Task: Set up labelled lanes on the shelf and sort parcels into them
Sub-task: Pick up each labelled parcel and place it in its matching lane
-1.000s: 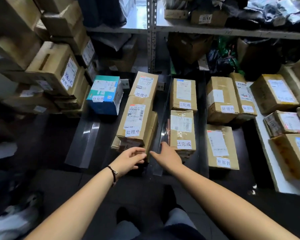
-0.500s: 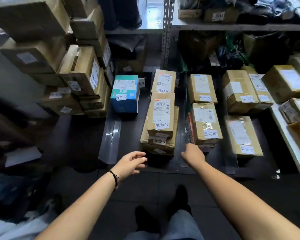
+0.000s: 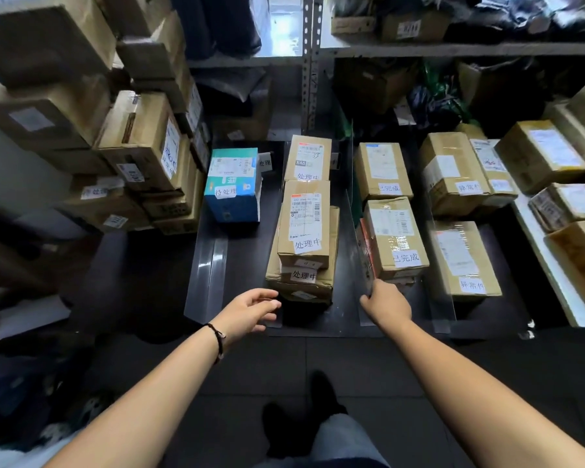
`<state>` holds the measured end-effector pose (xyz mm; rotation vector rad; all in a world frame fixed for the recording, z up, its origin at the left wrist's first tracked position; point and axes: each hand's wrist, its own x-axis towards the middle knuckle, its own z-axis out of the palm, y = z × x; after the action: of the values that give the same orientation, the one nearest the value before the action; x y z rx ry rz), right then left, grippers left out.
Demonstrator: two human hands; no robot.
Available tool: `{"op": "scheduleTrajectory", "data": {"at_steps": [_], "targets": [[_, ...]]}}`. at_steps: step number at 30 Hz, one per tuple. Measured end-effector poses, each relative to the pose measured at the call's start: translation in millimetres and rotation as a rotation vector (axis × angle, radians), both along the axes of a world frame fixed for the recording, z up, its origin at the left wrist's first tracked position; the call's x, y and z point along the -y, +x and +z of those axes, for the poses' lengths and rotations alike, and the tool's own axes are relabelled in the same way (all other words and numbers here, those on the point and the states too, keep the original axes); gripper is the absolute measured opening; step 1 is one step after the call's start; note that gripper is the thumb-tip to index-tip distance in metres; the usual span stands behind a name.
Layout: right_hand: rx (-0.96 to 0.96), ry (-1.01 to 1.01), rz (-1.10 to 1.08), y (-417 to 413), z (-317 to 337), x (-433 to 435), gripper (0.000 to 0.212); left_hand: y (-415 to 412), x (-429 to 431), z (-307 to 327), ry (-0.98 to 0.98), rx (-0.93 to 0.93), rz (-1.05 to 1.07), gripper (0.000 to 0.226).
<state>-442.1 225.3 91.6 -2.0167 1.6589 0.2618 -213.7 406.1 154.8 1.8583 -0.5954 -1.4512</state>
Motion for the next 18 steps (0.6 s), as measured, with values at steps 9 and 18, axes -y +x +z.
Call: {"op": "scheduleTrajectory", "data": {"at_steps": [9, 18], "targets": [[0.306, -0.348, 0.354, 89, 92, 30, 0.026, 48, 32, 51, -0.143, 0.150, 0.054, 0.016], [0.559, -0.513, 0.714, 236, 205, 31, 0.044, 156, 41, 163, -0.407, 0.571, 0.286, 0.024]]}}
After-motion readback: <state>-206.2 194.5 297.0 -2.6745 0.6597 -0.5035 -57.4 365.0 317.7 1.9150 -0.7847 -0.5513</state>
